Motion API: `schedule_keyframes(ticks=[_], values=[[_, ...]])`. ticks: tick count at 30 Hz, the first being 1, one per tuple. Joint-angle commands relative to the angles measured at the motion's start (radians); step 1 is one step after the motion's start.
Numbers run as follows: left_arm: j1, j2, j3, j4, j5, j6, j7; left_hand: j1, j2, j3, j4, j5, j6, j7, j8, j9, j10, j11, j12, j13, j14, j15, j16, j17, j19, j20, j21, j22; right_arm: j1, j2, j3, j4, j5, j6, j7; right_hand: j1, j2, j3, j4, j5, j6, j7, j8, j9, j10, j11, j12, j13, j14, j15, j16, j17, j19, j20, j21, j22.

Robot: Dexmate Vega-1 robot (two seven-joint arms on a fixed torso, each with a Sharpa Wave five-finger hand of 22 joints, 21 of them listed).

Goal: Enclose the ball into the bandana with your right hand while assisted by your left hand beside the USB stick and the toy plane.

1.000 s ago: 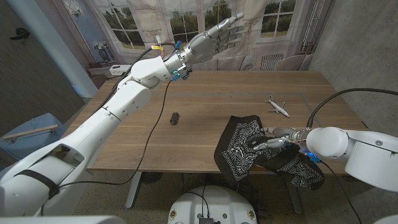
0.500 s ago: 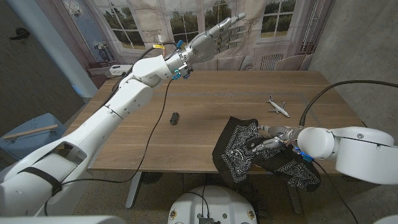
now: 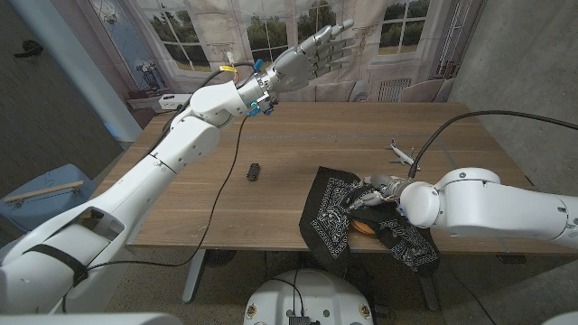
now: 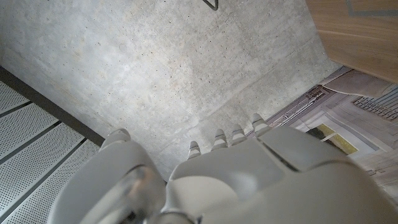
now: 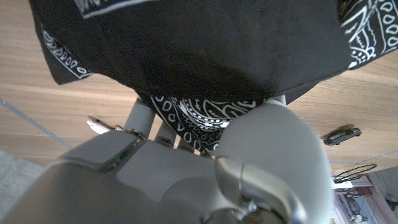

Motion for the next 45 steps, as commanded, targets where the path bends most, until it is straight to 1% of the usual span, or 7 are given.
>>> schedule_keyframes(ticks=[1,6,12,22,32,36,45], values=[[0.008,0.008,-0.011,0.008,-0.01,-0.011,-0.01,-0.014,-0.001,0.0,0.005,-0.006,-0.081,-0.013,0.006,0.002,-0.067,0.0,0.007,0.0,-0.118,-0.006,0.004,-0.001,-0.067,0.006,0.002,0.006,0.339,-0.037,-0.596,-0.038,-0.206,0.018,-0.248,0.283,0.192,0.071,-0.034,-0.026,0.164,0.07,0.07,0.001,0.129,0.001,0.104,0.056,0.333,-0.247,0.088,0.103,0.147,-0.16,0.092,0.023],[0.008,0.005,-0.013,0.023,-0.015,-0.019,-0.018,-0.017,0.001,-0.001,0.007,-0.006,-0.082,-0.013,0.005,0.002,-0.068,-0.001,0.007,0.0,-0.121,-0.008,0.003,-0.001,-0.068,0.006,0.002,0.006,0.176,-0.115,-0.543,-0.055,-0.546,0.133,-0.217,0.371,0.214,0.128,-0.024,-0.069,0.265,0.13,0.118,0.004,0.204,0.016,0.179,0.105,0.394,-0.25,0.082,0.14,0.148,-0.188,0.156,0.032],[0.014,0.007,-0.019,0.028,-0.017,-0.027,-0.02,-0.02,0.004,-0.002,0.008,-0.006,-0.083,-0.013,0.004,0.002,-0.068,0.001,0.007,0.0,-0.123,-0.008,0.003,-0.001,-0.068,0.006,0.003,0.006,-0.127,-0.217,-0.265,-0.003,-0.716,0.42,-0.241,0.389,0.218,0.161,-0.01,-0.107,0.29,0.149,0.154,0.032,0.241,0.021,0.225,0.138,0.471,-0.25,0.082,0.162,0.184,-0.207,0.216,0.032],[0.028,0.007,-0.028,0.035,-0.024,-0.04,-0.017,-0.024,0.007,-0.004,0.011,-0.005,-0.084,-0.013,0.003,0.002,-0.069,0.002,0.008,-0.001,-0.123,-0.009,0.003,-0.002,-0.069,0.006,0.003,0.006,-0.547,-0.154,0.146,0.17,-0.857,0.7,-0.424,0.421,0.212,0.195,-0.016,-0.127,0.3,0.154,0.191,0.067,0.26,0.022,0.248,0.151,0.516,-0.253,0.07,0.181,0.222,-0.246,0.269,0.027],[0.04,0.017,-0.037,0.021,-0.021,-0.047,-0.007,-0.028,0.009,-0.005,0.012,-0.005,-0.087,-0.013,0.002,0.002,-0.073,-0.001,0.006,-0.001,-0.127,-0.011,0.002,-0.002,-0.07,0.006,0.003,0.006,-0.755,-0.089,0.393,0.239,-1.004,0.803,-0.304,0.441,0.203,0.215,-0.018,-0.132,0.302,0.158,0.222,0.098,0.278,0.024,0.26,0.148,0.544,-0.252,0.055,0.194,0.23,-0.255,0.299,0.021],[0.047,0.021,-0.043,0.013,-0.016,-0.059,0.0,-0.028,0.01,-0.006,0.012,-0.005,-0.088,-0.013,0.001,0.002,-0.074,0.0,0.006,-0.001,-0.126,-0.012,0.003,-0.002,-0.069,0.005,0.004,0.006,-0.81,-0.064,0.461,0.223,-1.039,0.752,-0.212,0.366,0.17,0.184,0.017,-0.147,0.295,0.153,0.256,0.13,0.285,0.014,0.257,0.132,0.525,-0.237,0.005,0.177,0.208,-0.218,0.323,0.011],[0.047,0.016,-0.041,0.025,-0.021,-0.064,-0.004,-0.031,0.012,-0.007,0.013,-0.004,-0.091,-0.013,0.0,0.002,-0.075,-0.003,0.007,-0.002,-0.125,-0.012,0.004,-0.003,-0.067,0.005,0.005,0.006,-0.859,-0.012,0.569,0.247,-1.074,0.843,-0.036,0.404,0.175,0.208,-0.015,-0.143,0.33,0.195,0.303,0.144,0.309,0.037,0.254,0.109,0.518,-0.255,-0.047,0.17,0.191,-0.252,0.353,-0.006]])
